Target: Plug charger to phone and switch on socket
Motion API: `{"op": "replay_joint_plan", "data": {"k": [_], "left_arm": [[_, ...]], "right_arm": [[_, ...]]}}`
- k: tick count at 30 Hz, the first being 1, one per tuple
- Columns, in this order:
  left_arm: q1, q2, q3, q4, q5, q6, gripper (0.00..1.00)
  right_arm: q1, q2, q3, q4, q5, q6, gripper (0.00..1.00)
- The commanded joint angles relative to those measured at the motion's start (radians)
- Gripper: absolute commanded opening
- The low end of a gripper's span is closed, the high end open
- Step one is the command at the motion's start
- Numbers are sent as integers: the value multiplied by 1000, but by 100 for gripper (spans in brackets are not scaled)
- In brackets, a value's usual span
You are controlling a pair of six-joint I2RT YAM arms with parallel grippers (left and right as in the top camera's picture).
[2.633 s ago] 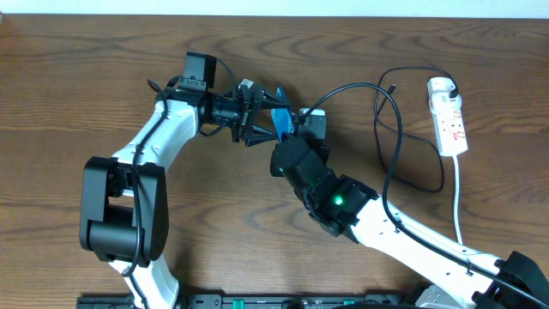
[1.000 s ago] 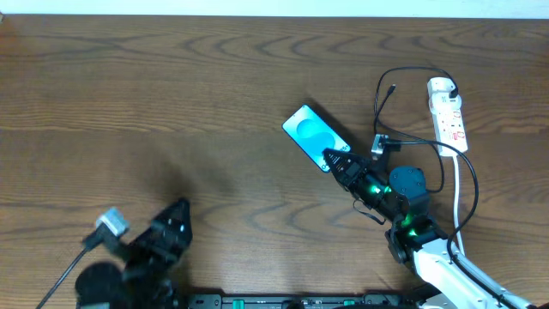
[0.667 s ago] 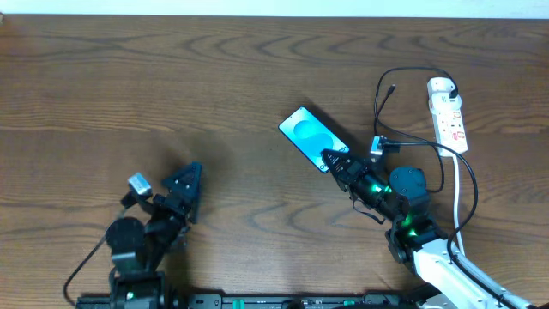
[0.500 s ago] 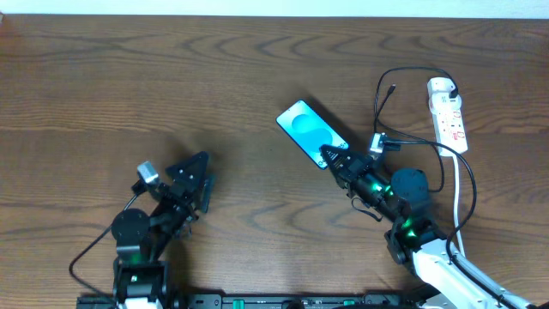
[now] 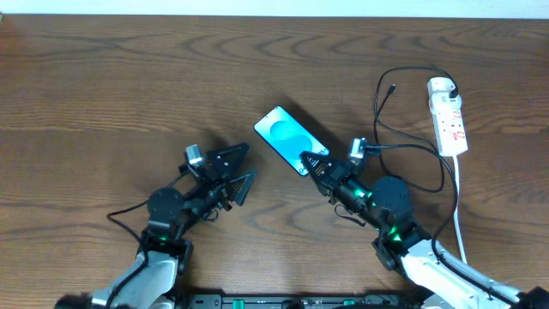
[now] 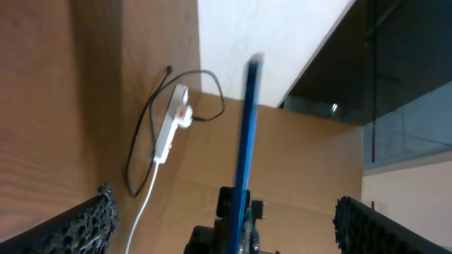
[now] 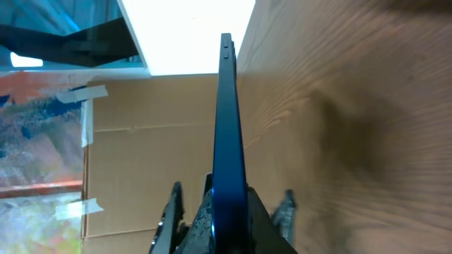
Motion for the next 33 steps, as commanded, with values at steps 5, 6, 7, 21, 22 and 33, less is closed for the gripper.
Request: {"op": "replay_joint_plan", "data": {"k": [5, 6, 7, 21, 22, 33], "left_arm": [[-56, 44, 23, 70, -98, -68, 98], [-58, 44, 23, 79, -109, -71, 98], [-61, 44, 23, 82, -118, -77, 99], [-61, 44, 72, 82, -136, -82, 95], [-61, 44, 73, 82, -136, -82, 93], [-61, 45, 74, 78, -150, -66, 82]], "right_arm": [[49, 50, 13, 30, 26, 5, 1], [57, 57, 14, 30, 26, 5, 1], [70, 67, 14, 31, 26, 5, 1], [163, 114, 60, 38, 56, 5, 1], [163, 117, 64, 37, 56, 5, 1], [163, 120, 68, 56, 8, 89, 1]]}}
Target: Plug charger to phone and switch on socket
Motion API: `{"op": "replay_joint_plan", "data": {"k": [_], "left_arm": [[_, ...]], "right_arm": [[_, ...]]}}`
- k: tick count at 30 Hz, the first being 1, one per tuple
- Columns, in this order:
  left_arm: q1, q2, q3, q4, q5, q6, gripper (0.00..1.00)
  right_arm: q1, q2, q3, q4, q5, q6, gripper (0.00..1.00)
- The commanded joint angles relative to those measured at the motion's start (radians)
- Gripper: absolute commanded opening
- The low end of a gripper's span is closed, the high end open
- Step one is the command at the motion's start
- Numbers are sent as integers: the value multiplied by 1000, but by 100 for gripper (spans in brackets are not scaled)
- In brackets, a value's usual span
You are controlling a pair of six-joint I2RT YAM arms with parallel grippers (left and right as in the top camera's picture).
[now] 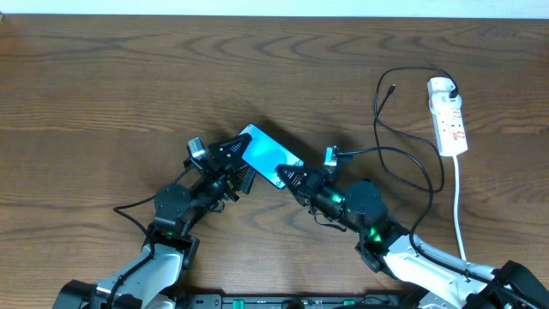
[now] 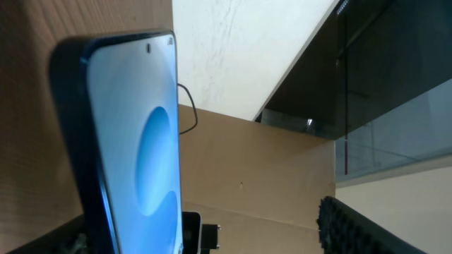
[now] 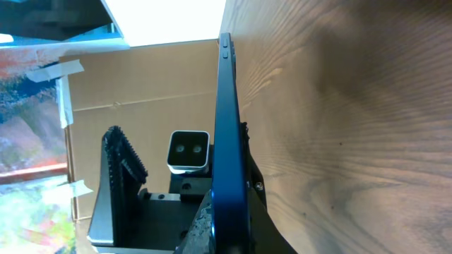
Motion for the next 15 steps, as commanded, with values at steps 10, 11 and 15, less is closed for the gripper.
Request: {"op": "replay_joint_plan", "data": {"k": [10, 11, 15], "left_arm": [[-4, 5, 29, 6, -34, 58, 79], [-4, 5, 29, 6, -35, 58, 76], [-4, 5, 29, 5, -42, 57, 69]], "right_arm": [[37, 3, 31, 45, -38, 29, 1], [37, 3, 31, 42, -34, 18, 1], [37, 3, 31, 23, 8, -6, 1]]}}
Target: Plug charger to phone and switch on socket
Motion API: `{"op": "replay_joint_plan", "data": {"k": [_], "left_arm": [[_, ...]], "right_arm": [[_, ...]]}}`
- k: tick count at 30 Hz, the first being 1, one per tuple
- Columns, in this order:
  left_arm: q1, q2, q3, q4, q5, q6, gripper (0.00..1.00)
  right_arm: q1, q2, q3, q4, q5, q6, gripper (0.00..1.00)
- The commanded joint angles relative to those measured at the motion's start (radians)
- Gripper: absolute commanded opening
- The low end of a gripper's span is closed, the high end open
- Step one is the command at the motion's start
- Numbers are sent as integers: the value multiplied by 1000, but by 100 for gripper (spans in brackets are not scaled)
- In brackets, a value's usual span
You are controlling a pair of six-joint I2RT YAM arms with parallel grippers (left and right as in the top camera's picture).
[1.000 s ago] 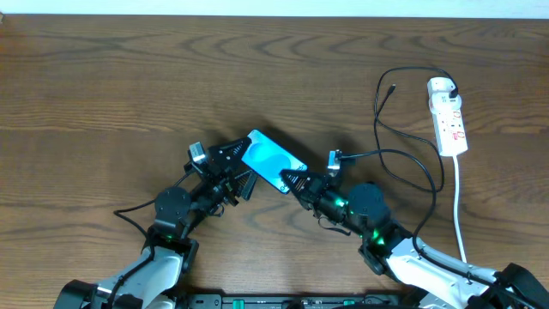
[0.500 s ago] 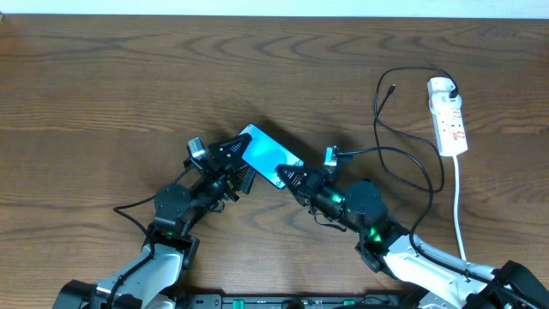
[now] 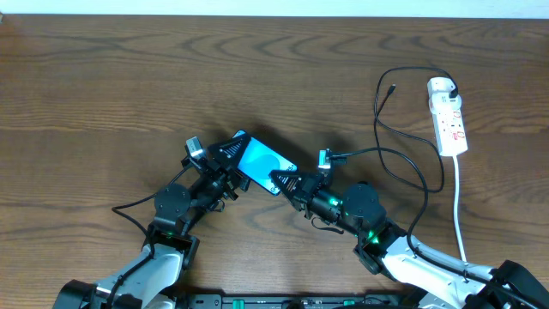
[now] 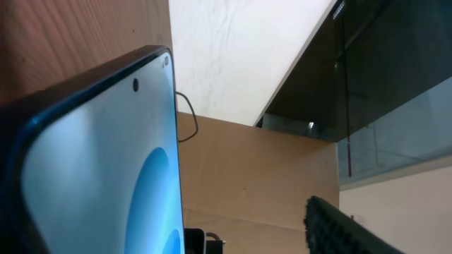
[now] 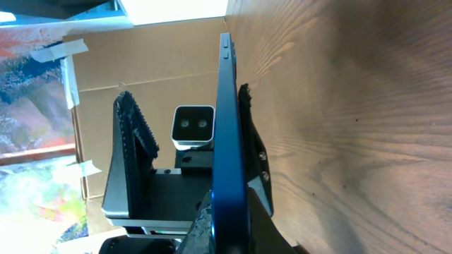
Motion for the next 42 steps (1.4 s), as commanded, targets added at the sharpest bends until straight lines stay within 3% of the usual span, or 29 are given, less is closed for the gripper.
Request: {"op": "replay_joint_plan", "data": {"k": [1, 7, 14, 22, 27, 42], "left_arm": [[-4, 5, 29, 6, -20, 24, 68], [-11, 5, 29, 6, -30, 24, 62], [-77, 5, 29, 5, -89, 40, 48], [-96, 5, 29, 3, -124, 47, 31], [-96, 5, 28, -1, -124, 50, 15], [-96, 6, 28, -4, -124, 54, 7]], "right_arm": [[7, -1, 30, -3, 53, -23, 1], [7, 0, 30, -2, 76, -11, 1], [7, 13, 30, -6, 76, 19, 1], [7, 14, 30, -9, 76, 37, 1], [7, 14, 30, -9, 72, 38, 1], [7, 14, 30, -9, -5, 41, 6]]}}
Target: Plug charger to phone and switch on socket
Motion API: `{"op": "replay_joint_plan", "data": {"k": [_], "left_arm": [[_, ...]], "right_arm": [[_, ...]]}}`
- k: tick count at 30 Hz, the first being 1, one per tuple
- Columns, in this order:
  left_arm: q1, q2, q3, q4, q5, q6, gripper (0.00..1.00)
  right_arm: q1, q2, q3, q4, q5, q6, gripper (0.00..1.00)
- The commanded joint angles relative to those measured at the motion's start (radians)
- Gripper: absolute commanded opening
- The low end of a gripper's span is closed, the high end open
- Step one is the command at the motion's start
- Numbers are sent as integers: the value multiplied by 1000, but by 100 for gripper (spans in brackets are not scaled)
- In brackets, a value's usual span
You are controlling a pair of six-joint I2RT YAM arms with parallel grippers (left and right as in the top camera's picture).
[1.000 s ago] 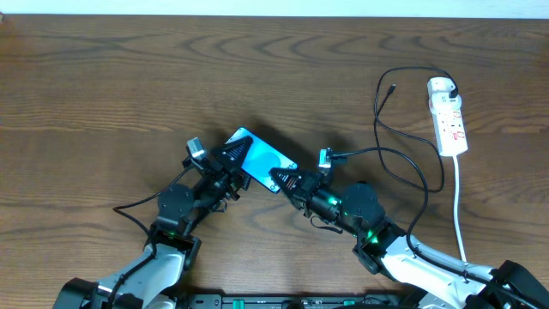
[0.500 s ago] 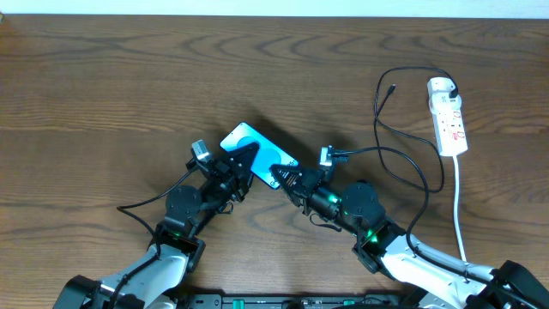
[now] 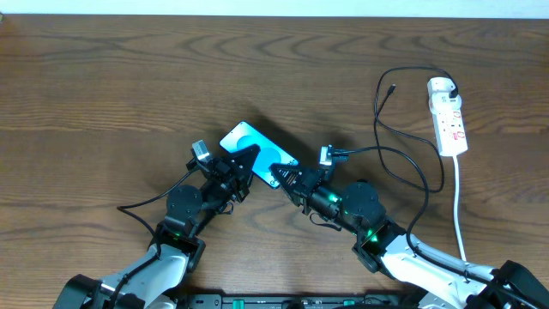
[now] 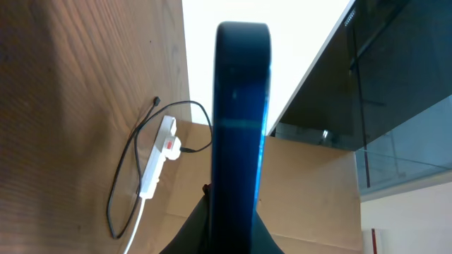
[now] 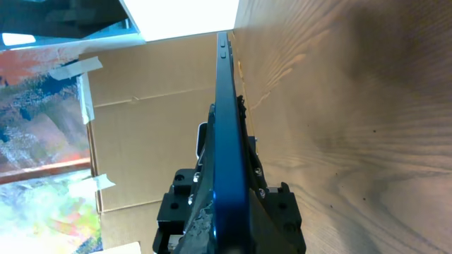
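Note:
The phone [image 3: 250,144], dark blue with a light blue screen, is held above the table's middle between both arms. My left gripper [image 3: 244,169] is shut on its left end; in the left wrist view the phone [image 4: 241,106] stands edge-on between the dark fingers. My right gripper [image 3: 280,176] is shut on its other end, and the phone [image 5: 227,127] is also edge-on there. The black charger cable [image 3: 412,159] lies at the right with its free plug tip [image 3: 392,87] on the wood. It runs from the white socket strip [image 3: 449,120].
The socket strip [image 4: 159,149] and the cable's loop also show far off in the left wrist view. The strip's white lead [image 3: 461,206] runs down the right side toward the front edge. Bare wooden table [image 3: 129,86] spreads to the left and back.
My left gripper, open around the phone's left end before, is now shut on it. The phone now shows edge-on in the left wrist view. The right gripper still grips the phone.
First my right gripper held the phone right of centre, with the left gripper open and apart. Then the phone was further left, reaching into the left gripper's open fingers, then deeper between them. Now both grippers are shut on it.

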Motion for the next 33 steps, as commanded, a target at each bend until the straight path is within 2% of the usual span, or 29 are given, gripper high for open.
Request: {"op": "replay_joint_plan", "data": {"k": [1, 3, 7, 10, 12, 14, 22, 25, 29, 33], "left_arm": [[-4, -8, 28, 27, 5, 5, 7], [-4, -8, 28, 27, 5, 5, 8], [-4, -8, 28, 26, 3, 5, 7], [-4, -8, 28, -22, -12, -3, 7], [-4, -8, 28, -77, -15, -34, 8], [-3, -8, 29, -129, -15, -71, 7], [51, -7, 67, -225, -13, -97, 8], [61, -2, 145, -354, 1, -84, 8], [63, 54, 295, -494, 50, -4, 7], [85, 168, 436, -514, 188, 31, 7]], "right_arm": [[2, 13, 8, -12, -50, -5, 6], [2, 13, 8, -13, -49, -5, 8], [-4, 13, 8, -13, -49, -11, 20], [-16, 13, 8, -13, -49, -89, 29], [-27, 13, 8, -13, -49, -186, 41], [-40, 13, 8, -13, -48, -279, 57], [-128, 13, 8, -13, -49, -448, 82], [-147, 11, 8, -20, -49, -535, 99], [-167, -12, 9, -116, -29, -561, 99], [-193, -58, 14, -216, -11, -613, 99]]}}
